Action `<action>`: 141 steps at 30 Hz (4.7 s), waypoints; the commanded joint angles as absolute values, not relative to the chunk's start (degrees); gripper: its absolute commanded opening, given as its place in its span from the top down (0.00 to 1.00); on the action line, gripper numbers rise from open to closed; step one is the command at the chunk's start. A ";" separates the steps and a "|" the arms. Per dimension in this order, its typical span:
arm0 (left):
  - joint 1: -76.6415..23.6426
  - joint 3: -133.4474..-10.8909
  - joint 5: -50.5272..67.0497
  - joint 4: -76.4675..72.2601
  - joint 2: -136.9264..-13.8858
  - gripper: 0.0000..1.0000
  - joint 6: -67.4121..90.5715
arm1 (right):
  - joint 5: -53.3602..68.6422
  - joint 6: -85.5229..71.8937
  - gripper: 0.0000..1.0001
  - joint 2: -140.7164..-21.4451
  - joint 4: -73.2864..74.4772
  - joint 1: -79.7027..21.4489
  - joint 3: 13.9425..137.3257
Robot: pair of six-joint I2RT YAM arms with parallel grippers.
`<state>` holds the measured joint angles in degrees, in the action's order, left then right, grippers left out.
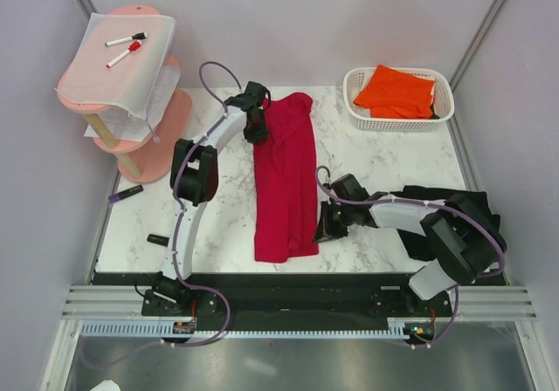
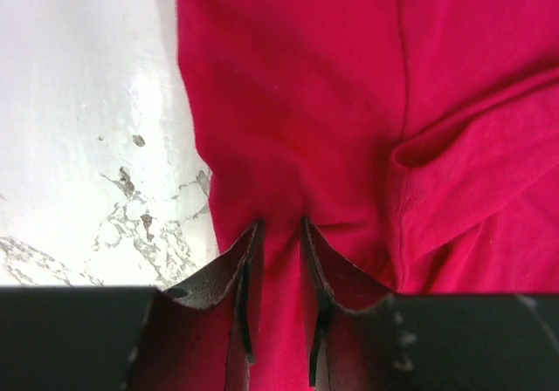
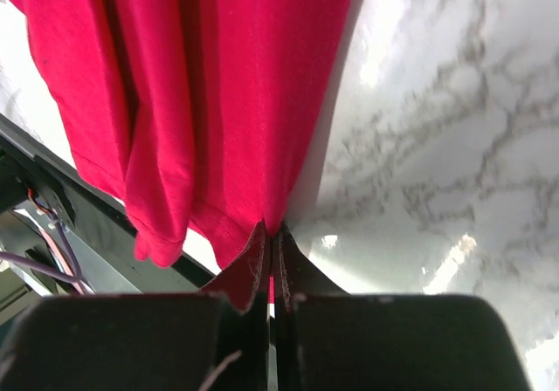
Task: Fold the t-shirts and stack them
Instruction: Rotate the tshirt 90 degrees, then grab the bottom of the folded rectangular tshirt with both arms
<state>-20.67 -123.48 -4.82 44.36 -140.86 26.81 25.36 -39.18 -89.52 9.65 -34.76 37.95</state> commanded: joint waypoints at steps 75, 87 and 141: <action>-25.40 -59.77 -2.64 27.86 -95.71 0.65 27.95 | 23.29 -38.94 0.58 -93.42 8.35 -43.33 51.06; -25.49 -59.24 -3.51 27.95 -96.42 0.65 27.77 | 23.20 -38.93 0.60 -98.88 6.42 -44.56 52.12; -31.90 -57.40 -2.81 25.58 -90.36 0.48 27.77 | 2.39 -34.28 0.35 -80.43 8.88 -45.97 47.89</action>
<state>-29.91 -58.06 -3.77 28.69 -95.85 27.05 11.07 -37.69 -86.46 10.33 -46.28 44.03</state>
